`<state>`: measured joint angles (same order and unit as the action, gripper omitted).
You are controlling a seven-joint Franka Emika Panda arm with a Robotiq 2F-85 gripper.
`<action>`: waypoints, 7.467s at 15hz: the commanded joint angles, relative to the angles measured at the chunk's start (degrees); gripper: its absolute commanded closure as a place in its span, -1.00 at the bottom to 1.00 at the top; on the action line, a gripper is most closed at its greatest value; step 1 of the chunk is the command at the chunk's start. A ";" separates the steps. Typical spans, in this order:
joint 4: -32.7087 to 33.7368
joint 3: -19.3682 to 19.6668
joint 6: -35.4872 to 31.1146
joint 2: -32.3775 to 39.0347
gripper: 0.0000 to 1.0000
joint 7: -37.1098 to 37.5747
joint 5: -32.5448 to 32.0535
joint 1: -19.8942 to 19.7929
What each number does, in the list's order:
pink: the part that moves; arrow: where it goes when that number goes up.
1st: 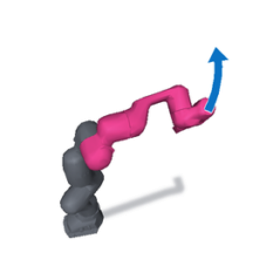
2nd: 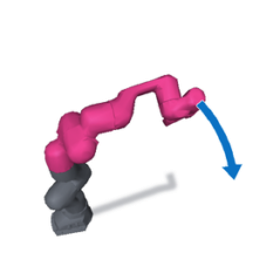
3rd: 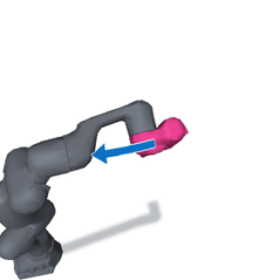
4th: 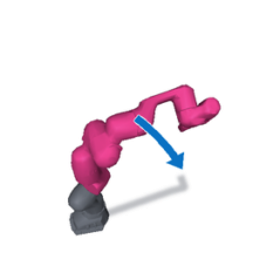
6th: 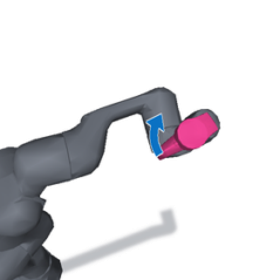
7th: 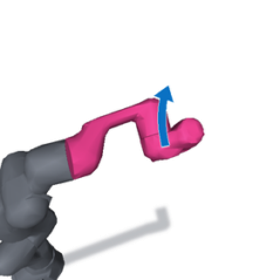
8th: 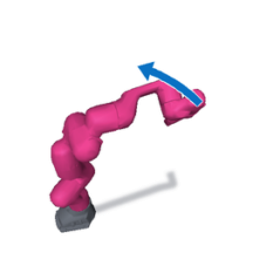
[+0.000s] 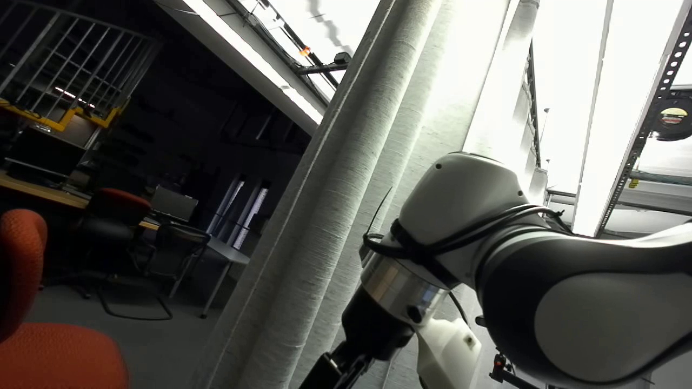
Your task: Open the curtain from left to right
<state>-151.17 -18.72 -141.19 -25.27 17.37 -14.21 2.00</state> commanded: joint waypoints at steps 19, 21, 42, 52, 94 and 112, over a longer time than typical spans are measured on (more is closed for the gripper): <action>7.45 0.56 -17.39 0.60 -1.00 1.96 -1.11 -0.63; 8.12 0.46 -17.31 1.24 -1.00 0.73 -0.40 0.42; 20.88 -13.03 -22.92 4.33 0.06 17.59 -18.58 -19.89; 17.88 -4.39 -28.56 8.82 0.98 4.60 -12.09 -12.97; 20.11 62.68 -10.63 -11.29 0.98 -55.37 3.69 -9.10; 21.39 61.44 -0.41 -13.60 0.98 -66.18 7.34 -1.30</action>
<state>-128.71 43.46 -145.77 -37.63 -44.95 -9.54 0.09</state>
